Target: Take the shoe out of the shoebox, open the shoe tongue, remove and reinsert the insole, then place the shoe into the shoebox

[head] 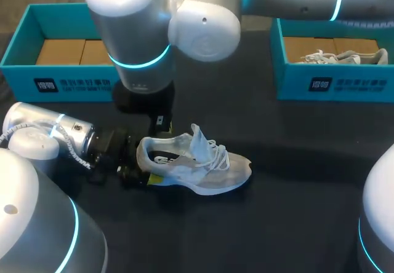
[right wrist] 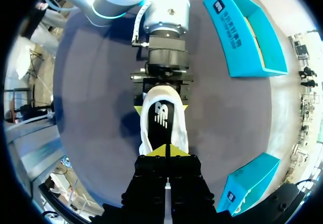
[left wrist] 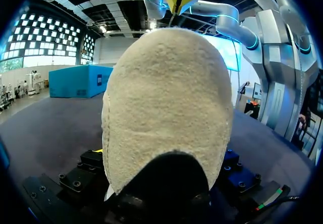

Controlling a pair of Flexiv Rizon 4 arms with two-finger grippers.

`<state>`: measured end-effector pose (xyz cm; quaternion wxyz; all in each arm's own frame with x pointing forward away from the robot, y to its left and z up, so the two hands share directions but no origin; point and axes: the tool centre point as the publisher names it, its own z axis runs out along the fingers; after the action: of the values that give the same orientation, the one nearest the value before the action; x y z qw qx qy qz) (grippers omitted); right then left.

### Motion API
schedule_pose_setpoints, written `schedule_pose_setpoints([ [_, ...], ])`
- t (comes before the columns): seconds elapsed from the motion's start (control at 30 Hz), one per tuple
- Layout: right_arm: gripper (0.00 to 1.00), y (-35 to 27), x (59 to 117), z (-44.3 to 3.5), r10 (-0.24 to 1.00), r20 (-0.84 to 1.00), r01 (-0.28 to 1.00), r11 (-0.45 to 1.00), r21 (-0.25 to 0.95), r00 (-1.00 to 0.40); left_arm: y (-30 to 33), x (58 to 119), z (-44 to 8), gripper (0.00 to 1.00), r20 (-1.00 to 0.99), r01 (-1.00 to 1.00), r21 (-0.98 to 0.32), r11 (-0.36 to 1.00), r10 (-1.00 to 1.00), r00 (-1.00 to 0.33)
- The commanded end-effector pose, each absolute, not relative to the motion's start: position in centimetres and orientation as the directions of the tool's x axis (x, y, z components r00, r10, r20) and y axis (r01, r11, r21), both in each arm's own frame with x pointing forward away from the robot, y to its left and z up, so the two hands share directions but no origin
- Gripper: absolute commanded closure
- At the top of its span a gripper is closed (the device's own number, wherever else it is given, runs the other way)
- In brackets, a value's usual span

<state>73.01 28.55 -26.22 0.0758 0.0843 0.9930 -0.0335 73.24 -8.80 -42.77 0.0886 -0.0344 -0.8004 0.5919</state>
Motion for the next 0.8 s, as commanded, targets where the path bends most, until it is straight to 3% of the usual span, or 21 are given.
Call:
schedule_pose_setpoints([
  [0.03,1.0,28.8,72.6,-27.5,0.166,-0.17,0.179,0.982,-0.067,-0.971,-8.8,73.2,-42.7,1.0,0.1,-0.049,-0.953,0.299,0.158,-0.982],
  [0.8,1.0,27.1,74.6,-33.1,0.156,-0.146,0.158,0.988,0.003,-0.977,-8.8,73.2,-42.7,1.0,0.1,-0.049,-0.953,0.299,0.158,-0.982],
])
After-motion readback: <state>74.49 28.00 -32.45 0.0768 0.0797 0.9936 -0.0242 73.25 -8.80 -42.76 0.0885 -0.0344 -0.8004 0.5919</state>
